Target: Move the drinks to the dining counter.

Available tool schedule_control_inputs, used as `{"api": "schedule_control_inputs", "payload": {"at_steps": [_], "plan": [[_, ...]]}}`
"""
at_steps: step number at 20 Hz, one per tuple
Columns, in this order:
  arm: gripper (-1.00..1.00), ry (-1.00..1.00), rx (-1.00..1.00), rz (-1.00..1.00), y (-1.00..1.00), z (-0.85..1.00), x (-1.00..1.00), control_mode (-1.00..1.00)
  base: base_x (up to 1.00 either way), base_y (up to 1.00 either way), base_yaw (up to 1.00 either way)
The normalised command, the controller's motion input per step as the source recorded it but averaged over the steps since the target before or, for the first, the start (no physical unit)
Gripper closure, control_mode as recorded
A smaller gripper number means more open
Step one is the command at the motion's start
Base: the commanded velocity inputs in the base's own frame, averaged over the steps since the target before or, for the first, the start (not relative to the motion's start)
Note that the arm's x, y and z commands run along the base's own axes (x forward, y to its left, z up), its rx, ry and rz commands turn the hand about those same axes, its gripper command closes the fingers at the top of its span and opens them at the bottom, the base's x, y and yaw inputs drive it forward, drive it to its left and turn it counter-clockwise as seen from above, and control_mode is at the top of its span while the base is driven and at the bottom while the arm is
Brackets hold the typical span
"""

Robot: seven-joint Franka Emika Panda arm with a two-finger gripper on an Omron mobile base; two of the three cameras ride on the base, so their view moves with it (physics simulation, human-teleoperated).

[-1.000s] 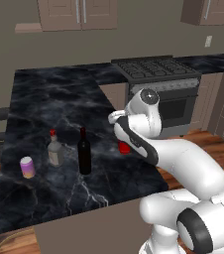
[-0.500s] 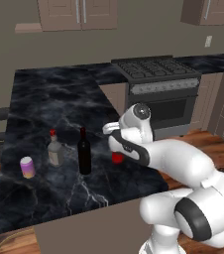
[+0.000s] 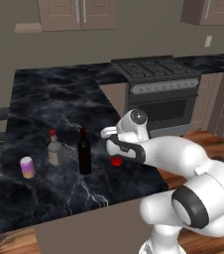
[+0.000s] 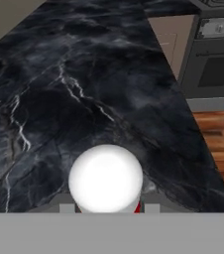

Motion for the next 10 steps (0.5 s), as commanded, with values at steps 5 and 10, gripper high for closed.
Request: {"api": "schedule_control_inputs", "payload": {"at_steps": [5,10], "plan": [[1.0,0.0,0.0,0.0,0.05,-0.38,0.0,-1.0,0.0,0.0,0.0],[1.0,0.0,0.0,0.0,0.0,-0.13,0.0,-1.0,0.0,0.0,0.0]]}}
